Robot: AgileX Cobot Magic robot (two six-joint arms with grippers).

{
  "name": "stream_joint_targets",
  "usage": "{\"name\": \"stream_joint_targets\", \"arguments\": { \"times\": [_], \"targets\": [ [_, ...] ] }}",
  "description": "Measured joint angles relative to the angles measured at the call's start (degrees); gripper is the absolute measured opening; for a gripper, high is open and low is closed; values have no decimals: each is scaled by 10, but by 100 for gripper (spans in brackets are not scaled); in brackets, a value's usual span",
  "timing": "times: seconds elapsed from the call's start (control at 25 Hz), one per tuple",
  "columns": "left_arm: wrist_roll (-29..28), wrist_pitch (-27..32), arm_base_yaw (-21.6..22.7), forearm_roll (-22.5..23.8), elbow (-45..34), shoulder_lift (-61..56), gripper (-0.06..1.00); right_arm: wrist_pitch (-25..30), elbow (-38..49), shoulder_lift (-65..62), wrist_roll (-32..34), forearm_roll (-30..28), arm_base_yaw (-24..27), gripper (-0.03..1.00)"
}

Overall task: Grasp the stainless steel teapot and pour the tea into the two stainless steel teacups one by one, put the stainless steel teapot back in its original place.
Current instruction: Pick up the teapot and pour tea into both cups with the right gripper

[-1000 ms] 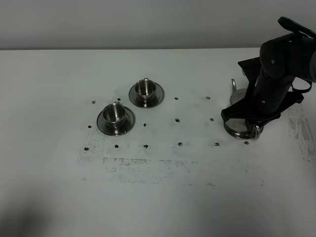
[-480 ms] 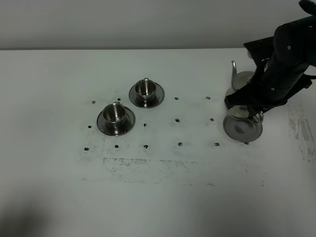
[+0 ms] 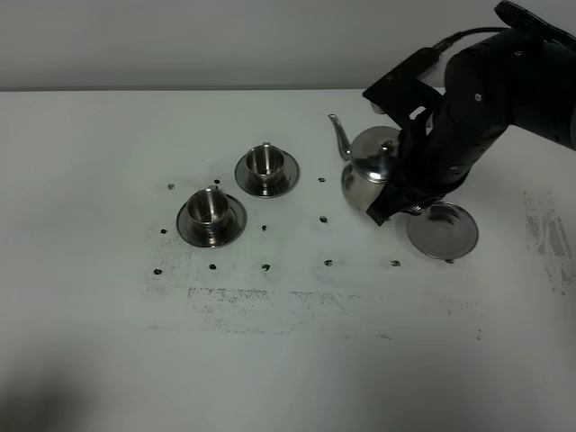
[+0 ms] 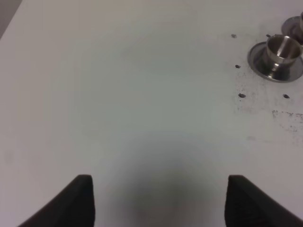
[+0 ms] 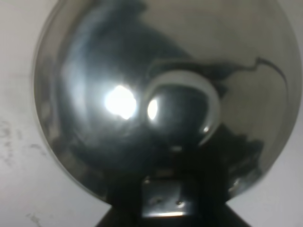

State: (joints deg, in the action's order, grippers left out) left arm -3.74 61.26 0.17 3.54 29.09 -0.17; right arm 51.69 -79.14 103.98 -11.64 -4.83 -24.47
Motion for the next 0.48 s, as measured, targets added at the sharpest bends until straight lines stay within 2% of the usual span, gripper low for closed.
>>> {"name": "stream_joint_targets", "arguments": {
  "times": [0.16, 0.48],
  "targets": [
    [0, 0, 0, 0, 0, 0, 56, 31, -58, 28, -65, -2, -31, 17],
    [0, 0, 0, 0, 0, 0, 56, 107, -197, 112, -159, 5, -51, 17]
  ]
}}
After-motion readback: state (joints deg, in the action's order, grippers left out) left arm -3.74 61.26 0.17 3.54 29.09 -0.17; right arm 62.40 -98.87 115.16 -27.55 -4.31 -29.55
